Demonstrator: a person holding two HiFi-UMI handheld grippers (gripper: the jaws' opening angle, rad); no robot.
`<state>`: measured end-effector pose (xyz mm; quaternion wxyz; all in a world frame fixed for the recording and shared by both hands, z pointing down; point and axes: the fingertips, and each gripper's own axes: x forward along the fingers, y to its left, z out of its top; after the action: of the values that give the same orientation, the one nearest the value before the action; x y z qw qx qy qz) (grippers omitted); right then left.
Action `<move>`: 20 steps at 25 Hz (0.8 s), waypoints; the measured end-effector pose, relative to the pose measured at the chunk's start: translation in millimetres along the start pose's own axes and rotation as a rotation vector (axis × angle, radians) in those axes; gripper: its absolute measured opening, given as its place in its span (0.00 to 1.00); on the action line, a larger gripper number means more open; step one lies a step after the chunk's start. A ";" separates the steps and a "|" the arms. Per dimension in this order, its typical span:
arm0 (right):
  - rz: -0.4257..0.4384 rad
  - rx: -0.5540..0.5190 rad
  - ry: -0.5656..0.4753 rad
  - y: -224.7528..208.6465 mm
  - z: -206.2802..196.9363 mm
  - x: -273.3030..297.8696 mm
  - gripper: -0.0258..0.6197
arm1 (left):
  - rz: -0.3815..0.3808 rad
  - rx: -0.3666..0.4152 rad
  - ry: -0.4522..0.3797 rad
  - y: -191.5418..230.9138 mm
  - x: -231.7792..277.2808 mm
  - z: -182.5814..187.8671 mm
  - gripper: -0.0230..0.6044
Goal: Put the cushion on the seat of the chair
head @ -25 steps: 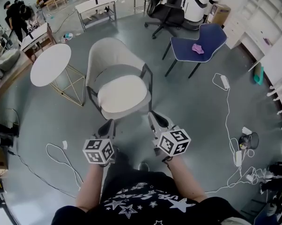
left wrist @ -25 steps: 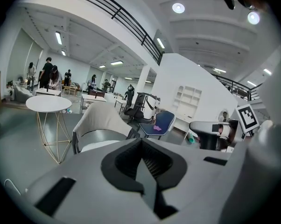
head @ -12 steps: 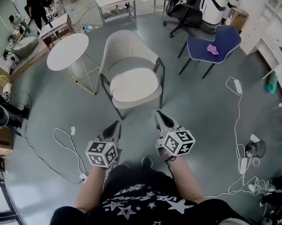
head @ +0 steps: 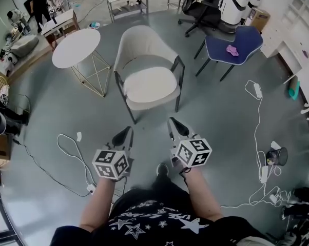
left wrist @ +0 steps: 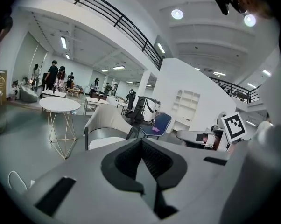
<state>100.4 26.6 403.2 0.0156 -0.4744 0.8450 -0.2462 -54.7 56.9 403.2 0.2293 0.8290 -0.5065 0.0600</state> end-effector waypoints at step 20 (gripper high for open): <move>-0.134 -0.110 -0.039 139.8 -55.3 -74.9 0.04 | -0.152 0.072 -0.020 25.3 -141.9 -21.7 0.05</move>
<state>16.2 169.3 375.9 -0.0105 -0.5347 0.8232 -0.1907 -141.7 172.1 383.5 0.1981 0.8733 -0.4419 0.0524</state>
